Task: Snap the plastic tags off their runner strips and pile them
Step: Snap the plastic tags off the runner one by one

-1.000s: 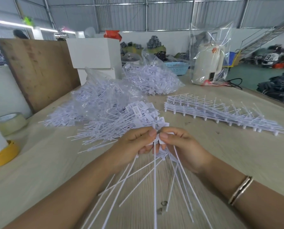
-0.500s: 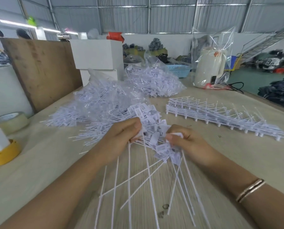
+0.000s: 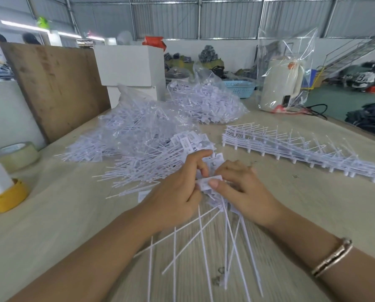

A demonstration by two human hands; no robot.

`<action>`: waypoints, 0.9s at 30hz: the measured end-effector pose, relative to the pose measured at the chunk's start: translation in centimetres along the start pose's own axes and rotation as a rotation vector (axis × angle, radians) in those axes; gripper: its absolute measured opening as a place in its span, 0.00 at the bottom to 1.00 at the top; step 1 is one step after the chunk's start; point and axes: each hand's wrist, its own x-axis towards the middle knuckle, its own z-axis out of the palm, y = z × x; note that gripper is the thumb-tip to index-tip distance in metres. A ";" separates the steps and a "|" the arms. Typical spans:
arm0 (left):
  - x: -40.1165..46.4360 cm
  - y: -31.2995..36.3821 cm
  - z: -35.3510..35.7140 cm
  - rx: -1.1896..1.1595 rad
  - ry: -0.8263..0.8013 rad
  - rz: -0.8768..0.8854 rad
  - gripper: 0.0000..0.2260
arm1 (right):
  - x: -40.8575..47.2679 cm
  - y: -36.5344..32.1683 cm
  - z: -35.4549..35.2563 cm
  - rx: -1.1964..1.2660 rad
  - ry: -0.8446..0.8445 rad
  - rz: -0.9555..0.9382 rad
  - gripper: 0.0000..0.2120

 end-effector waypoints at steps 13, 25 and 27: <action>0.2 -0.6 -0.9 0.096 0.002 -0.092 0.21 | -0.3 0.1 -0.3 0.346 -0.031 0.018 0.12; 0.7 -0.3 0.3 -0.452 0.124 -0.244 0.13 | -0.2 -0.6 0.3 0.577 0.160 0.063 0.10; 0.8 -0.6 0.0 -0.576 0.268 -0.319 0.16 | -0.1 -0.7 -0.5 0.731 0.350 0.172 0.13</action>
